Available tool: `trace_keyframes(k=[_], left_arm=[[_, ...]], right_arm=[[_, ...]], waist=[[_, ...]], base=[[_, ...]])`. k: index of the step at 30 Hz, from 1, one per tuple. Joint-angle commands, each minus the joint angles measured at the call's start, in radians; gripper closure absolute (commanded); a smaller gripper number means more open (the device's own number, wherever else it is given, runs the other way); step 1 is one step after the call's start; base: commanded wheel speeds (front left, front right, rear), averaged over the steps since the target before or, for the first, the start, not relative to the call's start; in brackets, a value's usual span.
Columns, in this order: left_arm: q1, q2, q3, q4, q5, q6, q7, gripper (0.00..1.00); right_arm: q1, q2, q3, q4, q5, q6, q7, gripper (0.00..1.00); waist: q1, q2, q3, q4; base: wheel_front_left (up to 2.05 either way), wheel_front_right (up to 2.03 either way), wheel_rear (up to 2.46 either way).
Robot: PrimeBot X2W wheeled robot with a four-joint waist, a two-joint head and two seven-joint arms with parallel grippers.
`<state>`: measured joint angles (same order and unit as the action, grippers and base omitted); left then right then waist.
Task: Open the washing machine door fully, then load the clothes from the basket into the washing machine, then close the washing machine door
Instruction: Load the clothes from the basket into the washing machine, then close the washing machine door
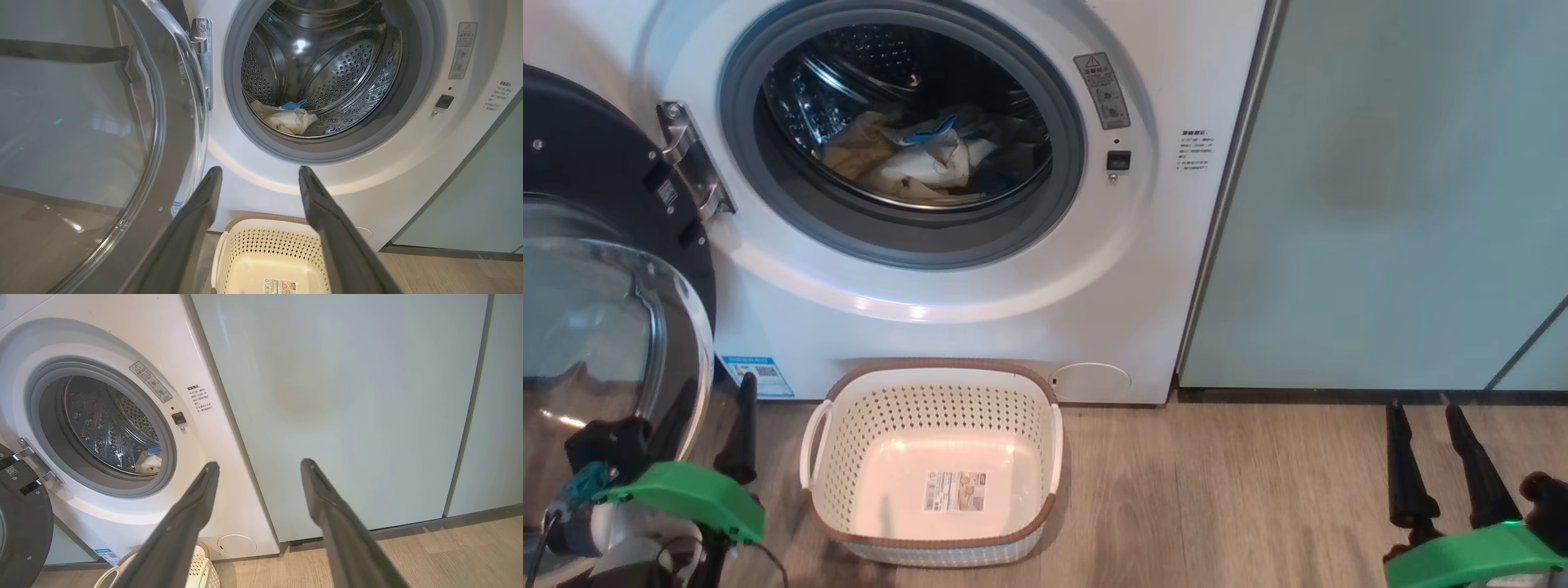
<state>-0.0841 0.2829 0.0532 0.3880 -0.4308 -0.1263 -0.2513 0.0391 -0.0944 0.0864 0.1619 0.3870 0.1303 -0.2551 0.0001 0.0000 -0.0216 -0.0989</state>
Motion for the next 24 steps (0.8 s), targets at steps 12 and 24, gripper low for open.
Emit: trace_keyframes(k=[12, 24], left_arm=[[-0.036, 0.022, 0.021, -0.044, 0.010, -0.004, -0.010, 0.00], [-0.028, 0.020, 0.021, -0.052, 0.013, -0.004, -0.010, 0.00]], right_arm=[[-0.023, -0.022, 0.012, -0.035, -0.005, 0.000, -0.007, 0.00], [-0.019, -0.023, 0.015, -0.032, -0.004, 0.000, -0.007, 0.00]], waist=[[-0.0001, 0.0000, -0.005, 0.006], [-0.0001, 0.0000, -0.005, 0.010]], base=[[0.00, 0.00, 0.00], [-0.54, 0.54, 0.00]])
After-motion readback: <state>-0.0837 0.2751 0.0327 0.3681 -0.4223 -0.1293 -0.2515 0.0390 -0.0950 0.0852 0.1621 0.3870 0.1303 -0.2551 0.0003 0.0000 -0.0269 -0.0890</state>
